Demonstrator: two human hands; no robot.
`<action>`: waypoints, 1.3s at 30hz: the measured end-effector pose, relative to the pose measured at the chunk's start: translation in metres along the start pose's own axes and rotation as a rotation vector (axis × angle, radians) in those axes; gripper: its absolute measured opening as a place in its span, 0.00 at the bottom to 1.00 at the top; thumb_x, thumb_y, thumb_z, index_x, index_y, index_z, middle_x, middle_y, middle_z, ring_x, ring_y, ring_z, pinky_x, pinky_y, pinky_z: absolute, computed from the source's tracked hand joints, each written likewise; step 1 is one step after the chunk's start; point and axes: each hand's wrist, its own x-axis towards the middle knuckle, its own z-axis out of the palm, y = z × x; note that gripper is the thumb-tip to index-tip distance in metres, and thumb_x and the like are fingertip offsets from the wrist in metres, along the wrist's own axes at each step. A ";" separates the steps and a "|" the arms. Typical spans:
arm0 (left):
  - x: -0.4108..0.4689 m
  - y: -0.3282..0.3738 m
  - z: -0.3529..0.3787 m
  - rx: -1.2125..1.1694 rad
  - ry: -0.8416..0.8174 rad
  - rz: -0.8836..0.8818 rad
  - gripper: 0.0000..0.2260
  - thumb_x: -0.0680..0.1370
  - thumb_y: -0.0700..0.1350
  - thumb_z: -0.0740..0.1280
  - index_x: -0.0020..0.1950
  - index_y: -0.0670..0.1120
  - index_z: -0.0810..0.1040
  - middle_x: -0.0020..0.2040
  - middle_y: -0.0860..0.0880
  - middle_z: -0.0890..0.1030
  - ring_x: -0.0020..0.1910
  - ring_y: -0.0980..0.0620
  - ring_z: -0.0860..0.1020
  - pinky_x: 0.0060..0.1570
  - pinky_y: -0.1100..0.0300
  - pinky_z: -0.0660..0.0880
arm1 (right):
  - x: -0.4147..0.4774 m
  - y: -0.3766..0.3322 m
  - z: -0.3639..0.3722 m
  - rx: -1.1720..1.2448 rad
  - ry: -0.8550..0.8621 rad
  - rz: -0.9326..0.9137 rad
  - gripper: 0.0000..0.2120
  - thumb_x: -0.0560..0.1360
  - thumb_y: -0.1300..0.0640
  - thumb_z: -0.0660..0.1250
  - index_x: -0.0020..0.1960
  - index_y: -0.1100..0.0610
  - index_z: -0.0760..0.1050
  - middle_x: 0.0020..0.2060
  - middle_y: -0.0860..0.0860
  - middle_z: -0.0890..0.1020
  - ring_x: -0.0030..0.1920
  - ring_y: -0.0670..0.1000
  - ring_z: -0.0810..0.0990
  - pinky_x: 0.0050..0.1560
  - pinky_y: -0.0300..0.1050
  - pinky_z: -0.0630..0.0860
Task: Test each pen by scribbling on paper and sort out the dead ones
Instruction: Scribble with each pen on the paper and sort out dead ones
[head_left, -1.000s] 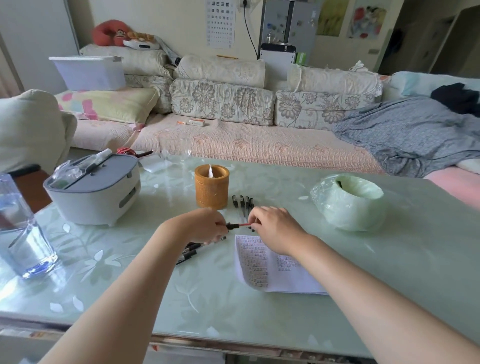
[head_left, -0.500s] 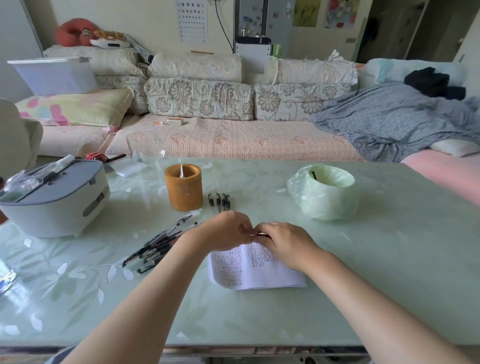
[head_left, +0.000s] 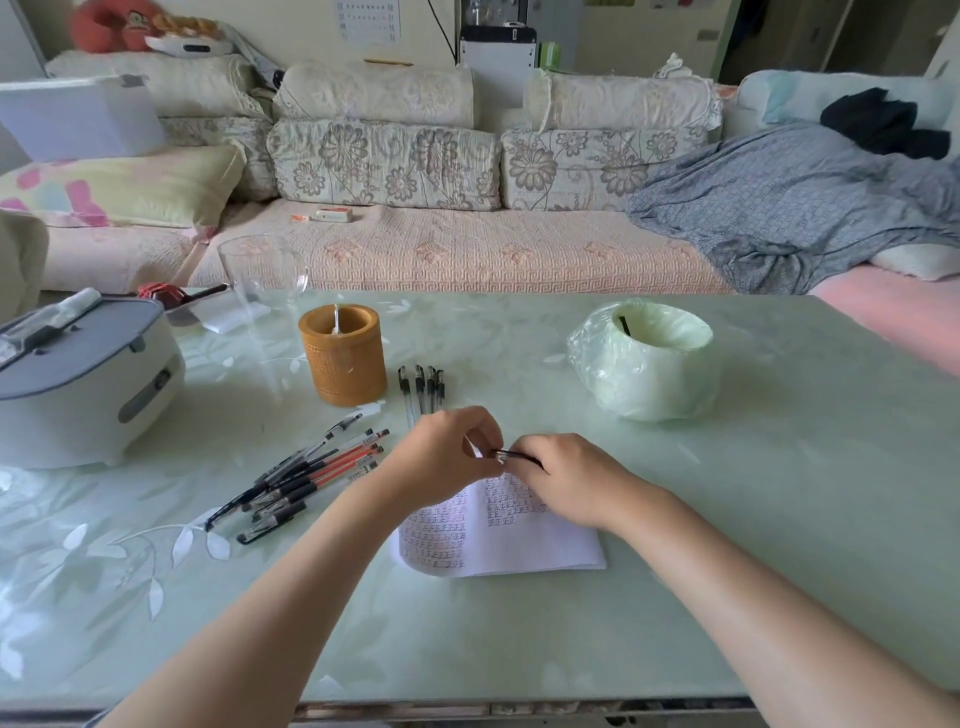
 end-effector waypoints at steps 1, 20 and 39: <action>0.000 -0.001 0.002 -0.008 -0.002 0.005 0.08 0.71 0.44 0.76 0.46 0.52 0.79 0.40 0.57 0.82 0.37 0.58 0.80 0.39 0.64 0.76 | 0.001 0.001 0.001 -0.014 -0.007 -0.008 0.10 0.80 0.44 0.60 0.43 0.47 0.73 0.38 0.48 0.77 0.41 0.52 0.76 0.40 0.48 0.72; 0.003 -0.008 -0.001 0.021 -0.031 -0.037 0.02 0.77 0.45 0.69 0.46 0.50 0.80 0.39 0.56 0.82 0.38 0.59 0.80 0.40 0.62 0.76 | -0.002 0.003 -0.001 0.015 0.012 0.036 0.17 0.78 0.41 0.61 0.64 0.44 0.73 0.49 0.47 0.82 0.51 0.51 0.79 0.52 0.49 0.75; 0.004 -0.016 0.017 0.376 -0.047 0.081 0.11 0.76 0.52 0.69 0.56 0.52 0.77 0.49 0.53 0.75 0.46 0.54 0.72 0.44 0.62 0.68 | -0.014 0.016 0.012 0.835 0.010 0.069 0.15 0.78 0.67 0.65 0.60 0.53 0.78 0.42 0.49 0.78 0.42 0.46 0.77 0.42 0.37 0.74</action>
